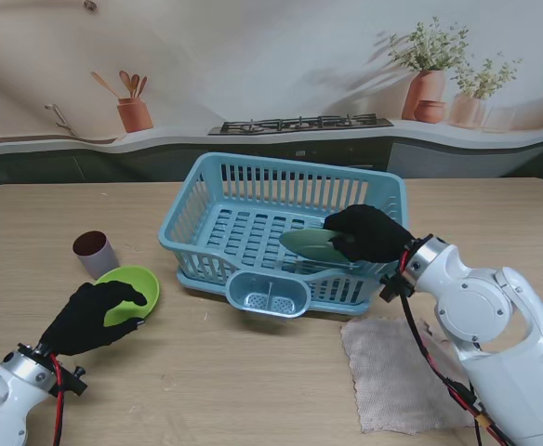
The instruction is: Clear dishes and wipe the table
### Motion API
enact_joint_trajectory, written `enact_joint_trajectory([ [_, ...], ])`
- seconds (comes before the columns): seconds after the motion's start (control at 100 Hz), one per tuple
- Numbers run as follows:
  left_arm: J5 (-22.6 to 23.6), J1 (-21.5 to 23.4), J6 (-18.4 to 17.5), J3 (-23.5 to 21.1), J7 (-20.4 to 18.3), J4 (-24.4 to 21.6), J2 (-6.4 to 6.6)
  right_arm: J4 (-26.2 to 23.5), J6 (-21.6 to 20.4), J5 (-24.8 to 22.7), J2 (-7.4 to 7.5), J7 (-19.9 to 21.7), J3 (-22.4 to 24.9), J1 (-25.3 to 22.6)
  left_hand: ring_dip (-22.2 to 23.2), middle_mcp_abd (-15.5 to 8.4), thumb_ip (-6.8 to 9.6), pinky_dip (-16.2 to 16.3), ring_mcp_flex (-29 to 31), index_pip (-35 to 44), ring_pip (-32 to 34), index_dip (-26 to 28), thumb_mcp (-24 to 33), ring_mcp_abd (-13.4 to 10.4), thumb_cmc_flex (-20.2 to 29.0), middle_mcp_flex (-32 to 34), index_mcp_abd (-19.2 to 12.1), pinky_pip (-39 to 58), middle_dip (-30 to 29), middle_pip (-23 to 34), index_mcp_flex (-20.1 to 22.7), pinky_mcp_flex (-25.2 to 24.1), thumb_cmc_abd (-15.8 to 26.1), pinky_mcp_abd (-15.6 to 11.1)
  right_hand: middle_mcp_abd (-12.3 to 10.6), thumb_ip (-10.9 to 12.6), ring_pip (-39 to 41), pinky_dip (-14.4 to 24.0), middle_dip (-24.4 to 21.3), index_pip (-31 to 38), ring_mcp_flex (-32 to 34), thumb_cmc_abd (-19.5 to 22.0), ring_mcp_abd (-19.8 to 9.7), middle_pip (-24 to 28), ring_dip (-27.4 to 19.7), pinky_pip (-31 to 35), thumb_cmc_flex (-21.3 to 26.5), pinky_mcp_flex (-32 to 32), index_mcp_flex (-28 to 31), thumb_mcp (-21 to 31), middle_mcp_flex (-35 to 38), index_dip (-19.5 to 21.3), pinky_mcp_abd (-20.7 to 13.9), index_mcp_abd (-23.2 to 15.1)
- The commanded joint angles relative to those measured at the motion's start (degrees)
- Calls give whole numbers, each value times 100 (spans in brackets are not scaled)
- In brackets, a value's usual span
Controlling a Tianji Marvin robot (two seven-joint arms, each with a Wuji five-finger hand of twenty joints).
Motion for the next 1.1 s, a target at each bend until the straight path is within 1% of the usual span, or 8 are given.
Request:
enact_joint_trajectory([
  [0.0,-7,9,3,4,-62,-13,-9,-97,74,30,24,84,-15,51,-21,-188,-31,-100,-117,-65,-44,-13,-79,-104,218,-64,-138,-131,-120,-49,-37,-103,172,-96,-216,386,99,267,85,491,133,420,17,154,107,363,692,90,491,471,173,81,-311,-745],
  [0.13,-2,8,-9,1,-43,-1,-12,-90,209,65,43,213,-72,119,-20,-187,-29,-103,-120,-63,-45,-7,-91,-102,230,-62,-138,-136,-121,-51,-39,-107,176,-99,-211,384,131,350,143,532,145,431,9,190,148,401,711,56,484,444,190,138,-315,-746],
  [0.45,3,15,-35,-10,-19,18,-16,-46,740,324,80,573,-262,305,-19,-193,-25,-109,-123,-61,-47,-6,-112,-109,246,-61,-143,-146,-121,-51,-40,-115,188,-92,-198,387,278,639,307,576,152,487,-6,303,317,504,763,9,489,353,193,298,-337,-764],
  [0.56,5,9,-33,-8,-18,28,-16,58,854,313,78,592,-380,424,-18,-182,-23,-109,-122,-60,-47,-7,-118,-103,258,-62,-139,-146,-121,-52,-35,-115,185,-92,-203,384,308,725,335,571,141,497,-15,322,356,532,777,-17,485,329,182,326,-336,-764],
  [0.78,6,0,-5,6,-15,38,-16,299,1067,201,46,480,-670,636,-19,-191,-19,-110,-130,-57,-51,-6,-129,-107,270,-65,-145,-145,-122,-53,-41,-116,193,-97,-204,385,324,823,354,545,69,564,-20,339,391,531,797,-102,424,249,104,382,-391,-769],
  [1.09,2,-17,8,16,-26,50,-13,471,1310,164,61,611,-916,860,-17,-196,-14,-111,-126,-59,-47,-11,-127,-107,289,-63,-132,-145,-120,-49,-49,-118,195,-97,-212,397,323,932,327,443,-79,629,-31,328,405,495,813,-271,307,159,-27,427,-424,-743],
])
